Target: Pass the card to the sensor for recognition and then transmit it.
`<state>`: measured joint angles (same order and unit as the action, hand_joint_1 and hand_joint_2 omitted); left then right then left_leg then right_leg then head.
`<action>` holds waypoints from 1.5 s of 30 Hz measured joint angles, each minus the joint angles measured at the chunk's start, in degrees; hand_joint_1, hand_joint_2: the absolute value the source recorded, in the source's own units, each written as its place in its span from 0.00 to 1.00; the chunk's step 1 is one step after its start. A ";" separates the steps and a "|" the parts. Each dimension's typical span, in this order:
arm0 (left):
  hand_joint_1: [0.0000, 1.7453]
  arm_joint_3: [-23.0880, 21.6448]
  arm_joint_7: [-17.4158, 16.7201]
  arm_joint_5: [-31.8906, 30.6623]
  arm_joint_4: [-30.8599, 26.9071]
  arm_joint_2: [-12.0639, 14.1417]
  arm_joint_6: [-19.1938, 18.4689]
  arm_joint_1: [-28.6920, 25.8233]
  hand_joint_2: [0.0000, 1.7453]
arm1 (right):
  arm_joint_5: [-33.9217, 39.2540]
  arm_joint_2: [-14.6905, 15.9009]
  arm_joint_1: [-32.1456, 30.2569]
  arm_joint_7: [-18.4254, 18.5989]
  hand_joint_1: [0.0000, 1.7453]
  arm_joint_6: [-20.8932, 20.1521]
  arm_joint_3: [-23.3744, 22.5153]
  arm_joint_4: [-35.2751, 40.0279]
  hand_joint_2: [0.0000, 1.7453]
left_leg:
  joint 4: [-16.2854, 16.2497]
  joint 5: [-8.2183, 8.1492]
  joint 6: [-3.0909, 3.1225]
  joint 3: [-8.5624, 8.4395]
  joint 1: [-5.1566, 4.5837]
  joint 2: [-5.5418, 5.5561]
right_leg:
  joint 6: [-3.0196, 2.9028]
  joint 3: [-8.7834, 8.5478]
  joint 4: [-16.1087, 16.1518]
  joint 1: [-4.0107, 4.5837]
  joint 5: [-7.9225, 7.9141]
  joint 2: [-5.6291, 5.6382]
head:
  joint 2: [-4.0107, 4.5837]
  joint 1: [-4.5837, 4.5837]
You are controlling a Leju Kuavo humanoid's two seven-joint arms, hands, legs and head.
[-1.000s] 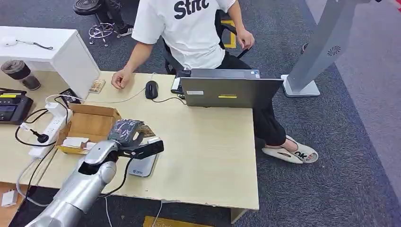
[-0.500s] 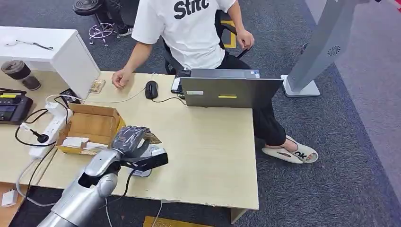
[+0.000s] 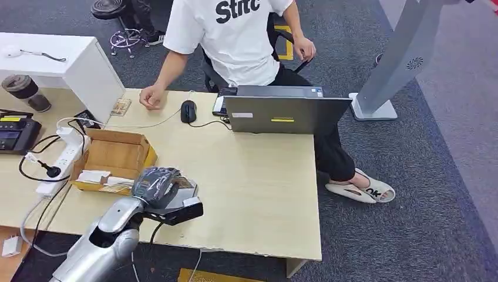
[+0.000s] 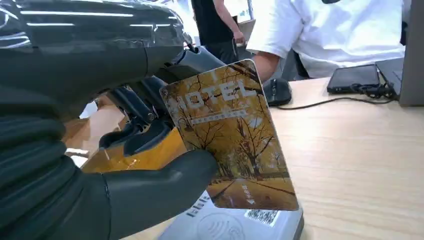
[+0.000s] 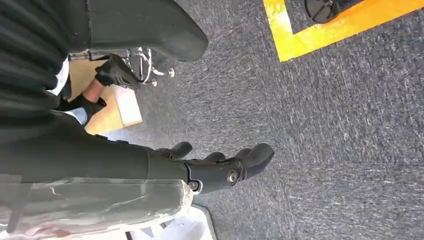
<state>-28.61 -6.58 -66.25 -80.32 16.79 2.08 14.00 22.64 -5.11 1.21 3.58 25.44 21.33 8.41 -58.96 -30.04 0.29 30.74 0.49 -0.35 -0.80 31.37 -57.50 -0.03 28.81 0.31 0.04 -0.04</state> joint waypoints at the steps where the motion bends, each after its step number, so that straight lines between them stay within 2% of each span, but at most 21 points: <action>1: 1.00 0.00 -0.26 -0.31 0.00 0.13 -0.02 -0.20 1.00 | 0.00 -0.04 0.00 0.00 0.00 0.09 0.00 -0.02 1.00 | 0.00 0.00 0.00 0.00 0.00 0.00 | 0.00 0.00 0.00 0.00 0.00 0.00 | 0.00 0.00; 13: 1.00 0.00 -1.97 -2.84 1.53 0.33 -0.11 -0.87 1.00 | 0.07 -0.11 0.04 0.33 0.00 0.15 0.02 -0.09 1.00 | 0.00 0.00 0.00 0.00 -0.01 0.00 | 0.00 -0.01 0.00 0.00 0.00 -0.01 | 0.00 -0.02; 32: 1.00 0.00 -2.32 -3.87 6.07 -1.55 0.72 0.58 1.00 | 0.00 -0.11 0.07 1.01 0.00 0.17 0.26 -0.09 1.00 | 0.01 0.01 0.00 -0.30 -0.01 0.04 | 0.00 -0.34 0.00 0.00 0.00 -0.09 | 0.00 0.00; 45: 1.00 2.47 -2.58 -4.55 10.01 -2.19 3.63 4.20 1.00 | -0.77 -0.11 0.07 1.99 0.00 0.35 2.60 -0.11 1.00 | 0.01 0.03 -0.02 -0.31 0.01 0.04 | -0.01 -0.33 -0.01 0.01 -0.01 -0.08 | 0.00 0.00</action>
<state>-26.14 -9.16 -70.79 -70.31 14.60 5.71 18.20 21.88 -5.22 1.28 5.57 25.79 23.93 8.31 -58.95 -30.01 0.27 30.42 0.50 -0.31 -0.81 31.05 -57.51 -0.02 28.79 0.23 0.04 -0.04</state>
